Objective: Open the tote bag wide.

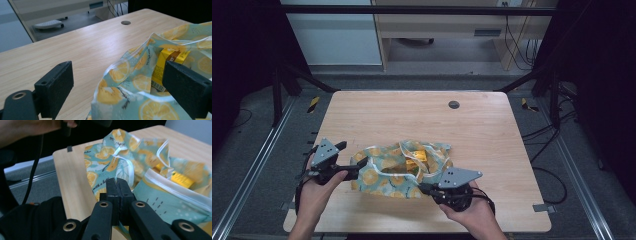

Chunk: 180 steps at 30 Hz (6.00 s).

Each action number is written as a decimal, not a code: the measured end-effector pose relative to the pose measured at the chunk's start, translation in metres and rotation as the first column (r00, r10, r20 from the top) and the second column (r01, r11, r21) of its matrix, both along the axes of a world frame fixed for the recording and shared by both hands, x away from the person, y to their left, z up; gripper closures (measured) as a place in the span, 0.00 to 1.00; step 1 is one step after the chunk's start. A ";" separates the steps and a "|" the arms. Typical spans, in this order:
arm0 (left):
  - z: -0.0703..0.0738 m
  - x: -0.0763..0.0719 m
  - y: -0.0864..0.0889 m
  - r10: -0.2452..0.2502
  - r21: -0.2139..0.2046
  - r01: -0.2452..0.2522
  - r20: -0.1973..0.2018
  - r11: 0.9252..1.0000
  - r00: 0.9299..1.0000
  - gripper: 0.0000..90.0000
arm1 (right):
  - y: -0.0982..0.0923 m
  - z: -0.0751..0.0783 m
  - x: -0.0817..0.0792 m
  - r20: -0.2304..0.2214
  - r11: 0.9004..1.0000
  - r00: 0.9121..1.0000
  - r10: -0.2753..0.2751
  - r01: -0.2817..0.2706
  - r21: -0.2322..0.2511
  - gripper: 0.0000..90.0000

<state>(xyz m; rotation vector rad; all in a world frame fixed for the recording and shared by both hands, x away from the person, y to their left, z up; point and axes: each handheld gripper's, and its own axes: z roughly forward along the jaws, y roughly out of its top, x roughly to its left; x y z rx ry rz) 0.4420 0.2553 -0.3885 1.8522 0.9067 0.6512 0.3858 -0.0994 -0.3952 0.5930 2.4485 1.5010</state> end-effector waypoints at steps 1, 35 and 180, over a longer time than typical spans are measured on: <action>0.000 0.001 -0.002 -0.005 0.009 0.005 -0.007 1.000 1.000 0.11 | 0.000 0.000 0.000 0.000 1.000 1.000 0.000 0.000 0.000 1.00; -0.018 0.049 -0.070 -0.176 0.141 0.200 -0.161 0.970 0.971 0.90 | -0.013 -0.020 -0.002 -0.030 1.000 0.999 -0.018 0.019 0.024 0.98; -0.096 -0.058 -0.022 -0.117 0.217 0.202 -0.350 0.955 0.929 1.00 | -0.057 -0.096 0.144 -0.122 0.840 0.858 -0.499 0.444 -0.313 1.00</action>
